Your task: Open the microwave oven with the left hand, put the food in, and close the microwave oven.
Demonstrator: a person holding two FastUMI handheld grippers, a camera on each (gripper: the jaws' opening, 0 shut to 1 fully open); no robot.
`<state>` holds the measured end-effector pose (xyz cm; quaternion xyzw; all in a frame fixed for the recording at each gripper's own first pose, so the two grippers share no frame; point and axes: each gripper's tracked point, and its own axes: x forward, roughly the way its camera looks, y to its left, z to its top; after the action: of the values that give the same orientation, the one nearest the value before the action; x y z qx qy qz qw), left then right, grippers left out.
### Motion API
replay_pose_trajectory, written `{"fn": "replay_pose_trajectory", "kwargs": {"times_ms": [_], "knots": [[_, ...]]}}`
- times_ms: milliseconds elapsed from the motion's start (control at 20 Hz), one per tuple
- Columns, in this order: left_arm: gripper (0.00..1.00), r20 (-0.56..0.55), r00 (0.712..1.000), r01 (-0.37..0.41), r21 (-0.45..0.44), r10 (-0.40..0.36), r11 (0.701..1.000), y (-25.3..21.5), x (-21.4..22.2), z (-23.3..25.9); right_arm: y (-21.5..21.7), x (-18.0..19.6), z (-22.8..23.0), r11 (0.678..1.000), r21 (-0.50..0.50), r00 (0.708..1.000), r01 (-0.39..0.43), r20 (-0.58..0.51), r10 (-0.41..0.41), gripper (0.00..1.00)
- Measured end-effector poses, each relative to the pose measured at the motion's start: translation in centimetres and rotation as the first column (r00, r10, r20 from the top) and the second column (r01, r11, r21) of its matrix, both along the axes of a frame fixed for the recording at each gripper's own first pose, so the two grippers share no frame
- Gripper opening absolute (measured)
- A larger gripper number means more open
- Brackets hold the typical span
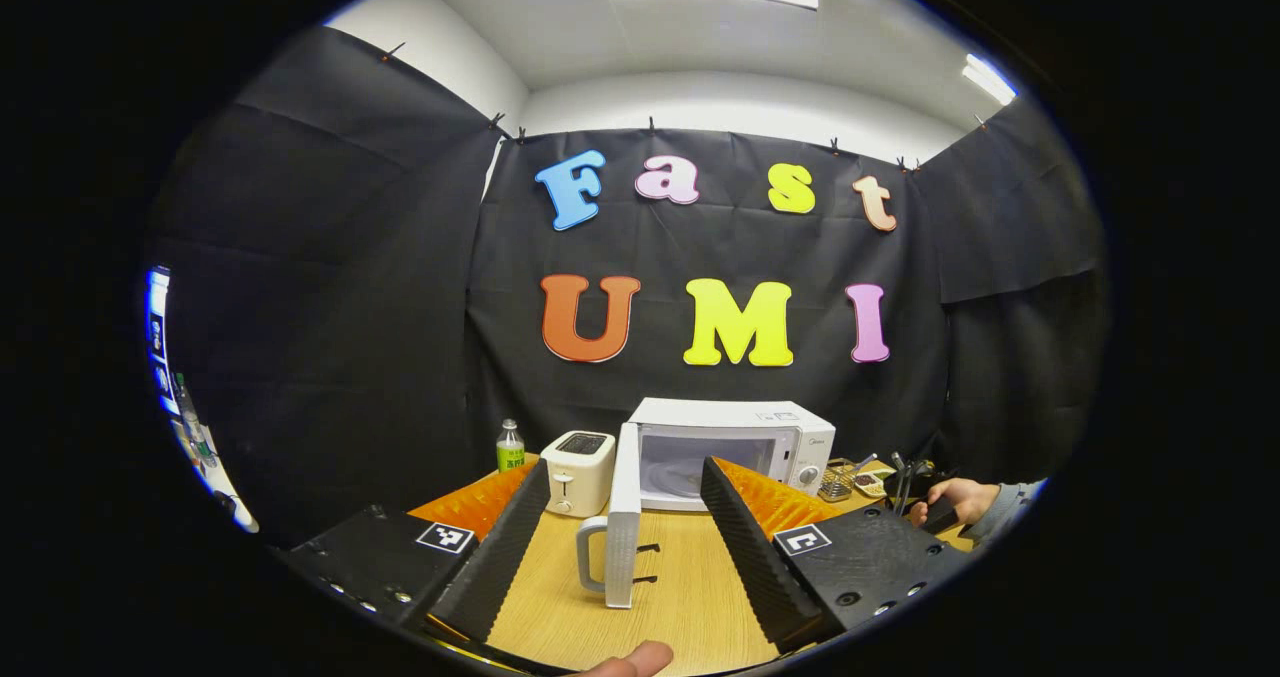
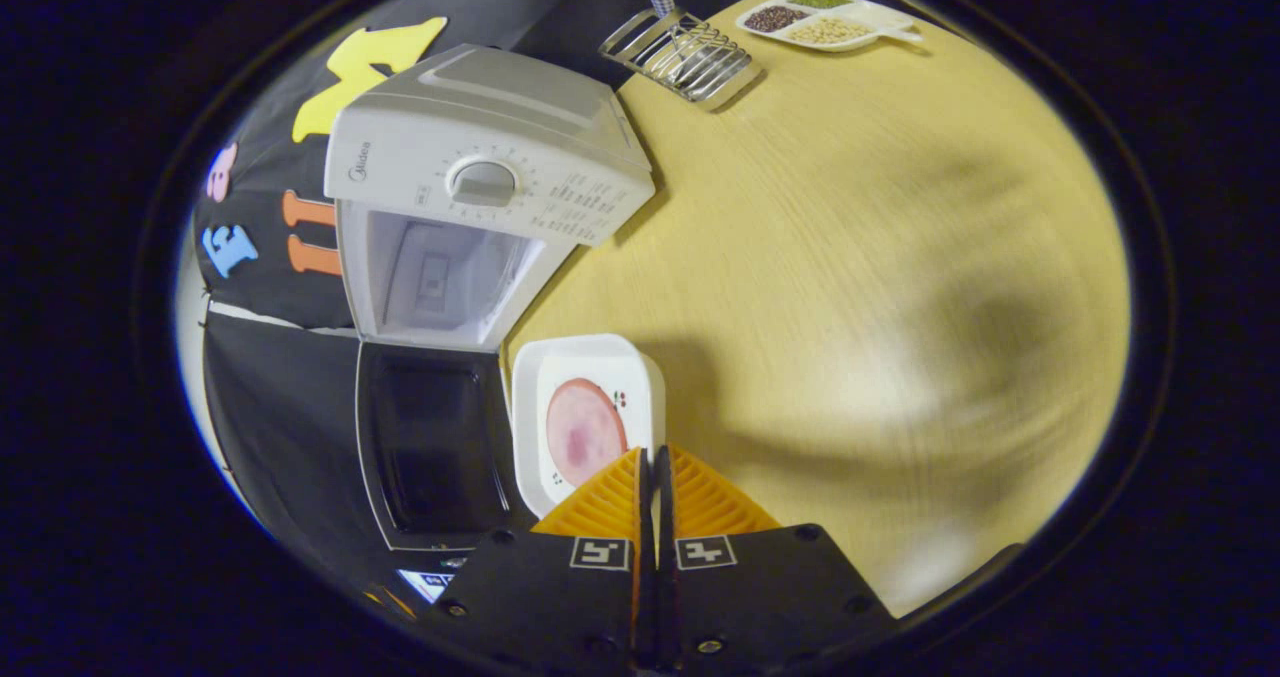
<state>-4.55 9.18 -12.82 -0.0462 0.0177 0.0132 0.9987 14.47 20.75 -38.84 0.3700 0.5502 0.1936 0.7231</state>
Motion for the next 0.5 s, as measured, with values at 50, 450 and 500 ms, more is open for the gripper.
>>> {"fn": "replay_pose_trajectory", "kwargs": {"times_ms": [50,450,500], "knots": [[0.93,-0.003,1.000,0.001,0.005,-0.001,1.000,0.2,0.0,-0.2,1.0,0.3,0.2,1.000,0.003,1.000,0.029,0.001,-0.029,0.04],[0.93,-0.013,1.000,0.011,0.001,-0.011,1.000,1.4,-0.4,-0.8,9.8,3.7,4.2,0.930,0.132,0.937,0.344,0.015,-0.348,0.04],[0.93,-0.011,1.000,0.016,-0.003,-0.016,1.000,1.4,-0.4,-0.7,11.3,4.2,4.8,0.914,0.159,0.925,0.374,0.009,-0.380,0.00]]}}
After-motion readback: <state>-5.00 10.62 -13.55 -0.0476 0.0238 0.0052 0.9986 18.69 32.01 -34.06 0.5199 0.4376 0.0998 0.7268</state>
